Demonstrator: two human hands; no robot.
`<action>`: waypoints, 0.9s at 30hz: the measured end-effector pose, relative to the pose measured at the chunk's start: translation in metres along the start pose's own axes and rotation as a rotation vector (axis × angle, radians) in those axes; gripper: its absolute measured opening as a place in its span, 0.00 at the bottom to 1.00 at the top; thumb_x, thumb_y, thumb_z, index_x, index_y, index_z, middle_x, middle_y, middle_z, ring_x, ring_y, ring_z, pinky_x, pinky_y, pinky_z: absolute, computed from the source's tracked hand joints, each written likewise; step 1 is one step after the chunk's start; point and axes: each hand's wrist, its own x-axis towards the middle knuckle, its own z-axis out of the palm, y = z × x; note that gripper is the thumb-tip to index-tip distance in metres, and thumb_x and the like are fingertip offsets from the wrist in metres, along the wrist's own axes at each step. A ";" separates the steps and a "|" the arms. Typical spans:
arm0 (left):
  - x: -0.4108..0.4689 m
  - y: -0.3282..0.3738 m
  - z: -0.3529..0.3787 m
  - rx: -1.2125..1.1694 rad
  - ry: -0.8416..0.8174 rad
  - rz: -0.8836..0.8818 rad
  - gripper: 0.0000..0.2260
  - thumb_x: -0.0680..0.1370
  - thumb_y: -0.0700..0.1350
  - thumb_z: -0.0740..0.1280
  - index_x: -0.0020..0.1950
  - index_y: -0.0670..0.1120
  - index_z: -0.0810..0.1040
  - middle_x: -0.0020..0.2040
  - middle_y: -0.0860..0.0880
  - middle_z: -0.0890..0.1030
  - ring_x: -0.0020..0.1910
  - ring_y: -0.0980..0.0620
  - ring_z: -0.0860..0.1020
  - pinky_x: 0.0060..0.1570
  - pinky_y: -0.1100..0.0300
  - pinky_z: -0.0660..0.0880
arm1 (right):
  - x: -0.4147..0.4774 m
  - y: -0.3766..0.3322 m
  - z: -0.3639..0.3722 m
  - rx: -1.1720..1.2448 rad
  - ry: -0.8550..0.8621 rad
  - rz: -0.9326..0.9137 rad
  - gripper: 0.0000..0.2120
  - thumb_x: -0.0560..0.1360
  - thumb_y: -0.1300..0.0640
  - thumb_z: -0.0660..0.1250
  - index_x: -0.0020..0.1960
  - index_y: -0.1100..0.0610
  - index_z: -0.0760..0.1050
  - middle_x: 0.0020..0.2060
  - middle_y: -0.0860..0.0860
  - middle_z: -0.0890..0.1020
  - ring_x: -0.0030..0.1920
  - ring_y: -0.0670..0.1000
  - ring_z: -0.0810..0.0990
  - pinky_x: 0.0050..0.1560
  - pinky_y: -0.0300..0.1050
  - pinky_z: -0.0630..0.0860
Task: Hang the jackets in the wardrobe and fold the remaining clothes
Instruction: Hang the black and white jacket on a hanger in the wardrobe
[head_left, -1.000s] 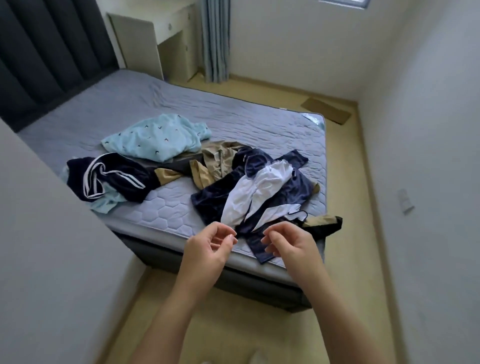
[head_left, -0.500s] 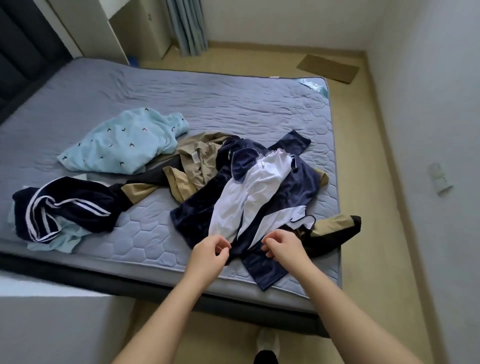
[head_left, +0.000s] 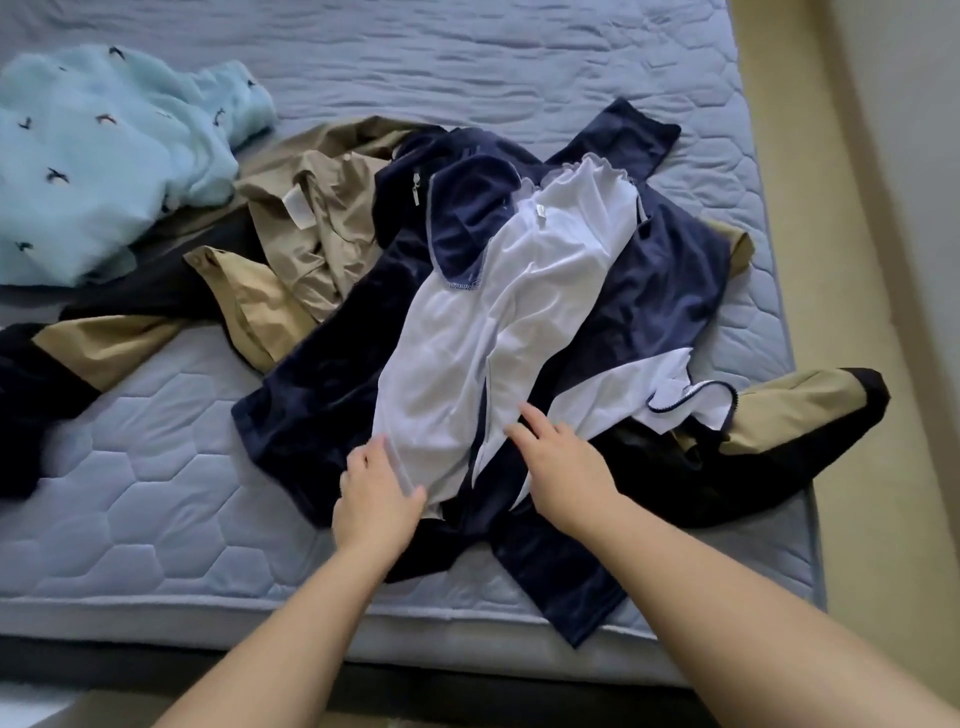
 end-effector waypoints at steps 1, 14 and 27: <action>0.011 0.003 0.001 -0.069 0.039 -0.029 0.34 0.74 0.50 0.70 0.74 0.48 0.56 0.71 0.46 0.62 0.67 0.43 0.67 0.57 0.48 0.72 | 0.015 -0.005 0.002 -0.051 0.047 -0.045 0.37 0.70 0.68 0.65 0.74 0.49 0.55 0.77 0.49 0.48 0.59 0.55 0.69 0.42 0.46 0.70; 0.037 -0.065 0.005 0.163 -0.098 -0.141 0.08 0.74 0.36 0.55 0.39 0.45 0.70 0.44 0.44 0.76 0.40 0.42 0.73 0.39 0.56 0.69 | -0.008 0.051 0.039 -0.342 -0.231 0.102 0.13 0.76 0.62 0.61 0.58 0.55 0.78 0.55 0.51 0.81 0.56 0.55 0.81 0.50 0.46 0.75; 0.001 -0.056 -0.010 0.050 -0.439 -0.043 0.07 0.74 0.37 0.58 0.46 0.39 0.75 0.47 0.42 0.79 0.47 0.41 0.77 0.39 0.57 0.69 | -0.061 0.017 0.042 -0.100 -0.552 -0.006 0.14 0.76 0.60 0.61 0.61 0.55 0.74 0.57 0.55 0.76 0.59 0.58 0.75 0.50 0.46 0.70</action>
